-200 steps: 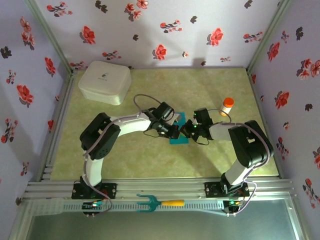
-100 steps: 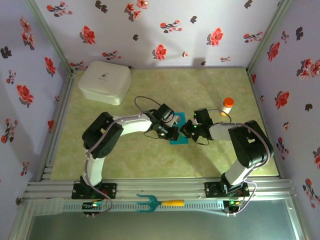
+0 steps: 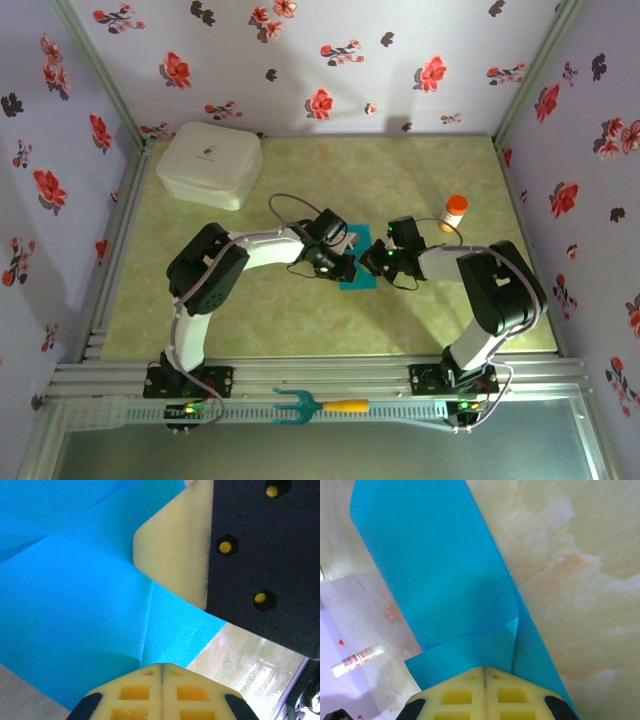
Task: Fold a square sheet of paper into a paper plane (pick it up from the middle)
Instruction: Fold the triangle a second time at the center of the table.
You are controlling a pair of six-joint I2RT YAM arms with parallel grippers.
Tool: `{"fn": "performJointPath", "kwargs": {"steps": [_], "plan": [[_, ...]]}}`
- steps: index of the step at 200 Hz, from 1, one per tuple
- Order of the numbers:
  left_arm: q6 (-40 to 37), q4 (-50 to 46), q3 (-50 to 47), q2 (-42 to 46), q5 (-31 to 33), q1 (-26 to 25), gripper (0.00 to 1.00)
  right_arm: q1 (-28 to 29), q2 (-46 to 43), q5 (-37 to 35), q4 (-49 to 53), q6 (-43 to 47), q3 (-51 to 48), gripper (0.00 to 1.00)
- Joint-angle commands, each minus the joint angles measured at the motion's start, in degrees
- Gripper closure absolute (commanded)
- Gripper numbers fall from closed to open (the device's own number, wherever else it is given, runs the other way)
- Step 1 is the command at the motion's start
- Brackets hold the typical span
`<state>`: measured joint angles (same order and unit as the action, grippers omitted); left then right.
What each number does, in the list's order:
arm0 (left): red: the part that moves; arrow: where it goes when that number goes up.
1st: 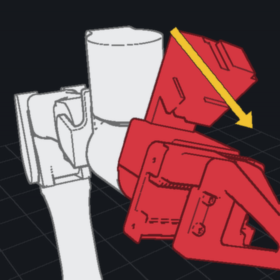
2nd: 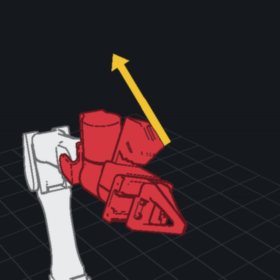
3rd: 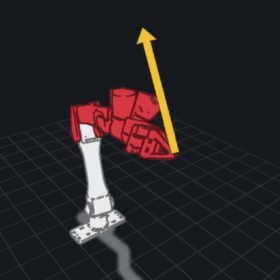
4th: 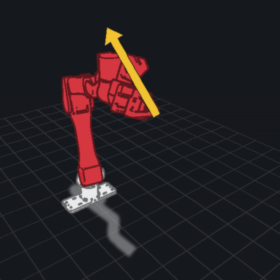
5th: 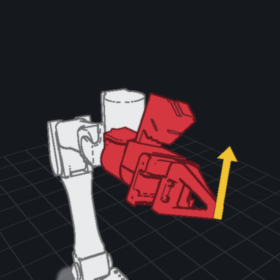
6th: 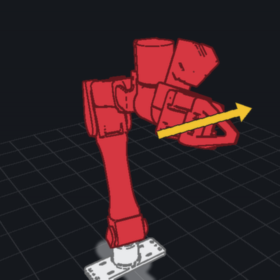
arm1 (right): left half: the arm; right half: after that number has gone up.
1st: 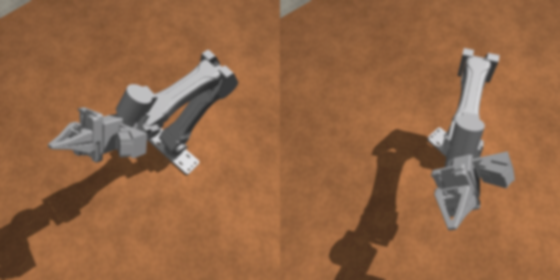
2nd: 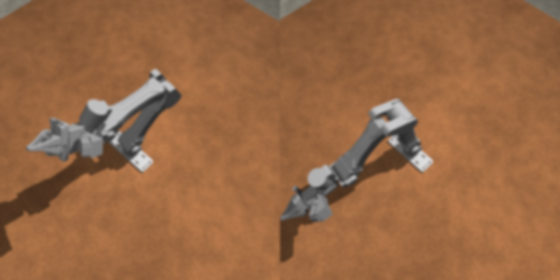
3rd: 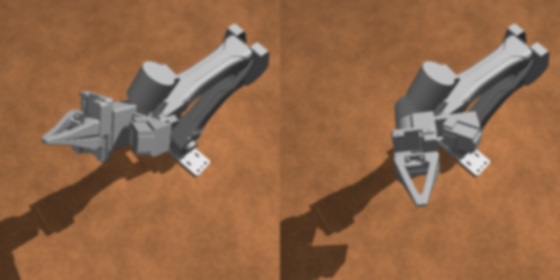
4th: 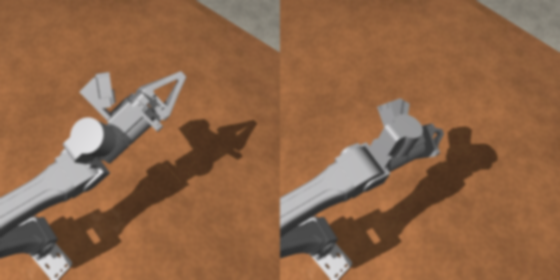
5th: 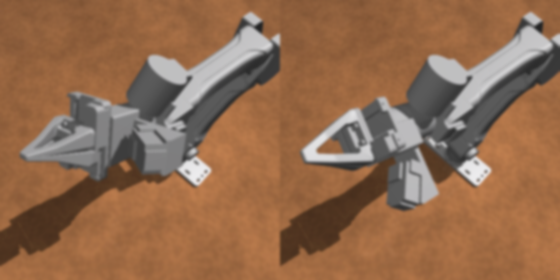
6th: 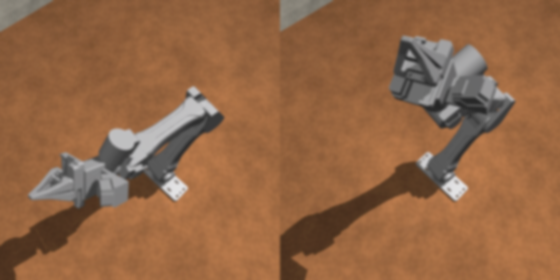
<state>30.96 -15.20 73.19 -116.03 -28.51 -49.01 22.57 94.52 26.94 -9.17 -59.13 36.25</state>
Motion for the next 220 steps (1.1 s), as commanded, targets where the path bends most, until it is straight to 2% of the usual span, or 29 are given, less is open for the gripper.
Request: {"fn": "performJointPath", "kwargs": {"steps": [1, 114, 151, 220], "plan": [[-0.99, -0.40, -1.18, 1.92, 0.76, 0.50, 1.00, 0.11, 1.33, -3.12, 4.85, 0.58, -1.19, 1.00], [-2.26, -1.46, -2.86, 4.34, 3.20, 0.85, 1.00, 0.11, 1.57, -3.57, 5.95, 1.26, -0.83, 1.00], [-3.39, -0.15, -3.00, 5.63, 0.04, 0.09, 1.00, 0.13, 1.46, -3.56, 6.10, 1.30, -0.87, 1.00], [-5.62, -3.90, 1.81, 1.18, 1.42, -1.34, 1.00, 0.18, 1.12, -3.65, 6.10, 1.13, -0.92, 1.00]]}}
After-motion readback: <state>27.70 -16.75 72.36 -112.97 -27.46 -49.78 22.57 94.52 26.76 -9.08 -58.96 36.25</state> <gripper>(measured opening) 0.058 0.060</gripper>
